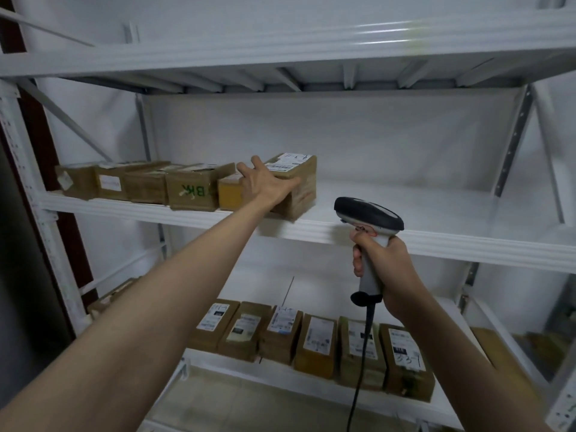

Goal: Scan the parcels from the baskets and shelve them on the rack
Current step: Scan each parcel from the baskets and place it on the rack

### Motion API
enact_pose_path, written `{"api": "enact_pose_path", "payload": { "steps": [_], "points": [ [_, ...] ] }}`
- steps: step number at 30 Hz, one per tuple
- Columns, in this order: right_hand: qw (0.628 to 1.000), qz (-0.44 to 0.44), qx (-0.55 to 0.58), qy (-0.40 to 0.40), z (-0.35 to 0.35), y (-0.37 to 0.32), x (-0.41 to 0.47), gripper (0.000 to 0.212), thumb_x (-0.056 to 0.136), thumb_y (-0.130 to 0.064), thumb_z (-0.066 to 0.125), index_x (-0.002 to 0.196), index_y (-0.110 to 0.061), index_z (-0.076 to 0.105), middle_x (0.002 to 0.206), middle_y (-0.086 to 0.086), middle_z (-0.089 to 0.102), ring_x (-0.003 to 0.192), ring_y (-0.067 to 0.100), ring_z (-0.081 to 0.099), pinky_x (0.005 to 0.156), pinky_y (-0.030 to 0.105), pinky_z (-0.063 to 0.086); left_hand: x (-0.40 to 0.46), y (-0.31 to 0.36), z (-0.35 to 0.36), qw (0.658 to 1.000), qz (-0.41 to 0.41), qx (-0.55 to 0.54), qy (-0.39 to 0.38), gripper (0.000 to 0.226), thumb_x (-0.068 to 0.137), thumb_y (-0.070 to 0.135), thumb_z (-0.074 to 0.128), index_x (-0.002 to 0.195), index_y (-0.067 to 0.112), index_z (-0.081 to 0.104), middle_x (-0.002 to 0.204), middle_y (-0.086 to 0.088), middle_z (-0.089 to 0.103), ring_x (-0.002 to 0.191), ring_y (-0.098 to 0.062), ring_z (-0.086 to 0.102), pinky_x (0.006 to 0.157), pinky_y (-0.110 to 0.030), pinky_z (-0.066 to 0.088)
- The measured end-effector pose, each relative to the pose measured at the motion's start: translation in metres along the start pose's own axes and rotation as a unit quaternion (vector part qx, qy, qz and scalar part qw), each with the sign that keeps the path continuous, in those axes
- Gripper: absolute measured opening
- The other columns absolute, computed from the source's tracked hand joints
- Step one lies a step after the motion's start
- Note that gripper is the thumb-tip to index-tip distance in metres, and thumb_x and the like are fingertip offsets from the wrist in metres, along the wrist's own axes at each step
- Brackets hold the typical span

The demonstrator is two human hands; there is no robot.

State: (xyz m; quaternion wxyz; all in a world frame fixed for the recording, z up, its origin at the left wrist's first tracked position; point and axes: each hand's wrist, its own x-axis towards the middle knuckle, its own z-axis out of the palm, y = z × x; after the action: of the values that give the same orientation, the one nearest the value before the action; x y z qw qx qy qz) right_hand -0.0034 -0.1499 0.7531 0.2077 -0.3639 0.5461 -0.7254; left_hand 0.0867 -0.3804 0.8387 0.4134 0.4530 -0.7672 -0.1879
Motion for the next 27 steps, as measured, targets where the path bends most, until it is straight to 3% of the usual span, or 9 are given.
{"api": "enact_pose_path", "payload": {
  "steps": [9, 12, 14, 17, 20, 24, 27],
  "points": [
    [0.999, 0.019, -0.026, 0.029, 0.006, 0.017, 0.004, 0.009, 0.097, -0.015, 0.065, 0.096, -0.006, 0.063, 0.062, 0.003, 0.061, 0.049, 0.015, 0.052, 0.049, 0.028, 0.047, 0.019, 0.005, 0.033, 0.992, 0.005, 0.104, 0.076, 0.113, 0.067, 0.084, 0.065, 0.139, 0.001, 0.040, 0.146, -0.017, 0.036, 0.136, -0.034, 0.033, 0.111, -0.041, 0.029],
    [0.999, 0.020, -0.037, 0.027, 0.002, 0.023, -0.003, 0.007, 0.097, -0.015, 0.066, 0.096, -0.008, 0.064, 0.063, 0.003, 0.062, 0.050, 0.015, 0.053, 0.049, 0.027, 0.048, 0.016, 0.001, 0.038, 0.995, 0.021, 0.087, 0.054, 0.127, 0.072, 0.081, 0.064, 0.155, -0.002, 0.017, 0.165, -0.023, 0.007, 0.153, -0.038, 0.009, 0.123, -0.045, 0.011],
    [0.998, 0.029, -0.047, 0.028, -0.003, 0.027, -0.011, 0.006, 0.096, -0.014, 0.066, 0.094, -0.008, 0.064, 0.063, 0.004, 0.062, 0.050, 0.016, 0.054, 0.049, 0.027, 0.048, 0.007, 0.000, 0.042, 0.993, 0.080, 0.068, 0.059, 0.125, 0.076, 0.075, 0.066, 0.159, 0.001, 0.010, 0.167, -0.023, -0.004, 0.155, -0.038, -0.001, 0.125, -0.047, 0.003],
    [0.995, 0.052, -0.076, 0.031, -0.016, 0.038, -0.028, 0.009, 0.095, -0.016, 0.067, 0.093, -0.008, 0.064, 0.065, 0.006, 0.062, 0.052, 0.016, 0.053, 0.049, 0.027, 0.048, -0.026, 0.001, 0.050, 0.966, 0.241, 0.013, 0.092, 0.091, 0.078, 0.057, 0.069, 0.148, 0.008, 0.037, 0.157, -0.019, 0.026, 0.147, -0.036, 0.025, 0.121, -0.044, 0.023],
    [0.989, 0.086, -0.114, 0.047, -0.033, 0.054, -0.050, 0.011, 0.094, -0.017, 0.067, 0.097, -0.007, 0.065, 0.066, 0.006, 0.061, 0.051, 0.015, 0.053, 0.048, 0.026, 0.047, -0.076, -0.003, 0.068, 0.927, 0.359, -0.073, 0.081, 0.056, 0.077, 0.040, 0.065, 0.124, 0.011, 0.054, 0.130, -0.010, 0.046, 0.121, -0.025, 0.046, 0.099, -0.031, 0.036],
    [0.974, 0.145, -0.124, 0.118, -0.060, 0.082, -0.089, 0.012, 0.095, -0.013, 0.065, 0.085, -0.007, 0.062, 0.060, 0.008, 0.056, 0.048, 0.017, 0.047, 0.047, 0.029, 0.040, -0.145, -0.014, 0.112, 0.894, 0.427, -0.134, -0.015, 0.034, 0.078, 0.026, 0.064, 0.107, 0.009, 0.058, 0.111, -0.007, 0.054, 0.100, -0.021, 0.050, 0.083, -0.025, 0.030],
    [0.954, 0.203, -0.136, 0.174, -0.087, 0.101, -0.128, 0.017, 0.096, -0.016, 0.064, 0.083, -0.006, 0.060, 0.061, 0.010, 0.056, 0.046, 0.016, 0.047, 0.047, 0.028, 0.040, -0.197, -0.025, 0.150, 0.864, 0.457, -0.167, -0.129, 0.025, 0.081, 0.018, 0.065, 0.102, 0.007, 0.059, 0.103, -0.006, 0.056, 0.091, -0.021, 0.055, 0.080, -0.034, 0.038]
  ]
}}
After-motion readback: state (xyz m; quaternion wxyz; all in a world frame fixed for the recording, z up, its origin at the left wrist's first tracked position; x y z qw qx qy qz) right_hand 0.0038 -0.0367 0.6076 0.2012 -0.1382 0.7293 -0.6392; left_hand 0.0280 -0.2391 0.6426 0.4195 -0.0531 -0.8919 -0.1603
